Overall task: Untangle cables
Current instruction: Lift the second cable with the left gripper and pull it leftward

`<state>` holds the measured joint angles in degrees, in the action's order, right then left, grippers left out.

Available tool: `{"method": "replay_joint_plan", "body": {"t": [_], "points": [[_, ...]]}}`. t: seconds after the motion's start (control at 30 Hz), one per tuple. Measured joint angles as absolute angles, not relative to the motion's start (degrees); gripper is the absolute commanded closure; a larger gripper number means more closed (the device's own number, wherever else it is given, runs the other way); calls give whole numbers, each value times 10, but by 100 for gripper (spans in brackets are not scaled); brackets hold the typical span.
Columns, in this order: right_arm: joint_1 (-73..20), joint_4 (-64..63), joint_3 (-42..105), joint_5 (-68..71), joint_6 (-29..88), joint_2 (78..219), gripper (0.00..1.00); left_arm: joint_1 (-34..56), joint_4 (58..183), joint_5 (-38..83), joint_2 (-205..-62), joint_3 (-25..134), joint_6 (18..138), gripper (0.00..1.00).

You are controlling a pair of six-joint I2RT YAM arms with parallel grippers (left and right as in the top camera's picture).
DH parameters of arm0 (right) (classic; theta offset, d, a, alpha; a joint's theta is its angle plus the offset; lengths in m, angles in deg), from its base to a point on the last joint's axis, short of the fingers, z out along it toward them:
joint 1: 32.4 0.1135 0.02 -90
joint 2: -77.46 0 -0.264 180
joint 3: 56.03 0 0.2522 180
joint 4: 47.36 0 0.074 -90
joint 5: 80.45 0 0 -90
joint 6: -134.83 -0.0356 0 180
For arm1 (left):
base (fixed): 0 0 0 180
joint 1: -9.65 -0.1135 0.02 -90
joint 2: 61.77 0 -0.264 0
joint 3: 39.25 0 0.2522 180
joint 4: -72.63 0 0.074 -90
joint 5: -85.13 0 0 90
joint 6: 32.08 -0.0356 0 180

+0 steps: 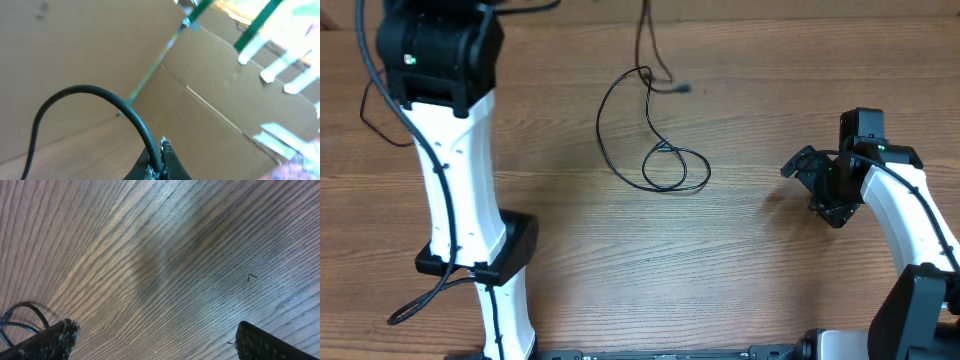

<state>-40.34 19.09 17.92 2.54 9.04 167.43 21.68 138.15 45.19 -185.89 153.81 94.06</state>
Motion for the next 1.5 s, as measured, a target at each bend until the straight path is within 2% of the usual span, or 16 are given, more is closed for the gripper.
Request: {"method": "replay_joint_plan", "body": {"t": [0.2, 0.47, 0.63, 0.7, 0.87, 1.0, 1.3, 1.5], "points": [[-403, 191, 179, 25, 91, 1675, 0, 169, 1286, 465, -1856, 1538, 1032, 96], [-403, 191, 179, 25, 91, 1675, 0, 85, 1300, 470, -1852, 1538, 1107, 96], [-403, 190, 179, 26, 90, 1675, 0, -1, 1423, 470, -1833, 1538, 1131, 96], [-403, 192, 179, 25, 91, 1675, 0, -60, 1515, 469, -1816, 1538, 1129, 96], [-403, 191, 179, 25, 91, 1675, 0, -173, 1692, 470, -1789, 1539, 1096, 96], [-403, 191, 179, 25, 90, 1675, 0, -236, 1784, 470, -1786, 1539, 1067, 96], [-403, 191, 179, 25, 90, 1675, 0, -339, 1831, 470, -1785, 1539, 1039, 96], [-403, 191, 179, 25, 91, 1675, 0, -369, 1831, 464, -1785, 1539, 1024, 96]]}}
